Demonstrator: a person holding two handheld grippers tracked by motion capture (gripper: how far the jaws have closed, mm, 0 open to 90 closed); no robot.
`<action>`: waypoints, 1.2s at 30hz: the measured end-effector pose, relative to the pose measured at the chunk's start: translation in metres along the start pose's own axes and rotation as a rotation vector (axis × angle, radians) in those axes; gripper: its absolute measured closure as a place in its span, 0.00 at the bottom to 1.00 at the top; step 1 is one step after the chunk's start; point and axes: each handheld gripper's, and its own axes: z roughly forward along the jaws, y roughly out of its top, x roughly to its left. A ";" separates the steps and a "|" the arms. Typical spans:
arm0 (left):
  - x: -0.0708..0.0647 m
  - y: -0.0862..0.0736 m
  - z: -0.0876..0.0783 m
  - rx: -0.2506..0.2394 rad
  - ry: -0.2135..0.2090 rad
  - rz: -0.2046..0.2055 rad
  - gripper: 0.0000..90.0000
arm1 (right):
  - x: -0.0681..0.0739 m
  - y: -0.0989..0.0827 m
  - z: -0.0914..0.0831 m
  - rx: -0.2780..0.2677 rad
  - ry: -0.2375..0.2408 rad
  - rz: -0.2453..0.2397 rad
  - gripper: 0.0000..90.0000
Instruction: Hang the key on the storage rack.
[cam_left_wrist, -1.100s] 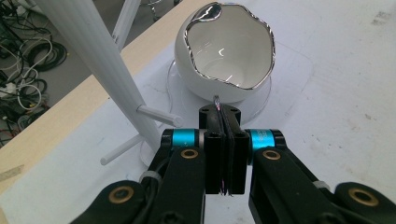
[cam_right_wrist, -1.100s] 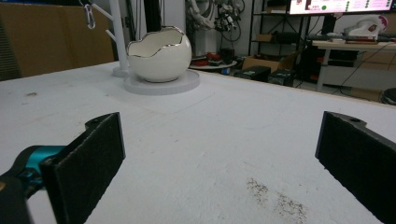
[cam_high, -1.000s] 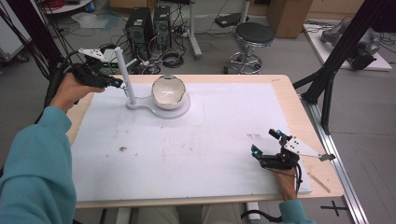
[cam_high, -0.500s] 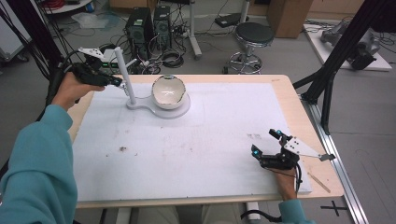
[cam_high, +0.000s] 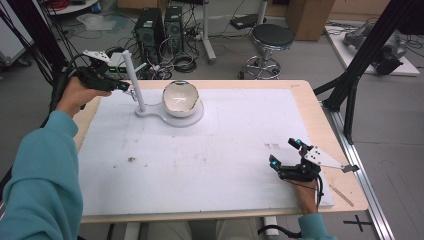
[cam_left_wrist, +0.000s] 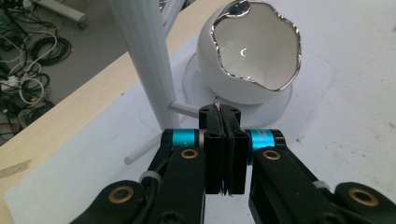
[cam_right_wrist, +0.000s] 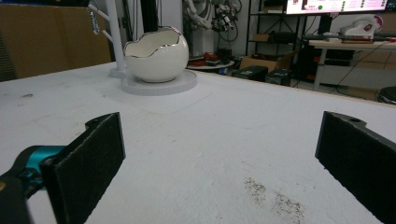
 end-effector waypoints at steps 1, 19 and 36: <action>0.000 0.000 0.001 -0.003 0.000 -0.001 0.98 | 0.000 0.000 0.000 0.002 0.000 0.005 0.01; 0.002 -0.002 -0.003 -0.080 0.115 -0.042 0.51 | 0.000 0.000 0.000 0.001 0.002 0.008 0.01; -0.078 -0.088 -0.023 -0.361 0.068 -0.020 0.02 | 0.001 0.000 0.001 0.015 0.009 -0.003 0.01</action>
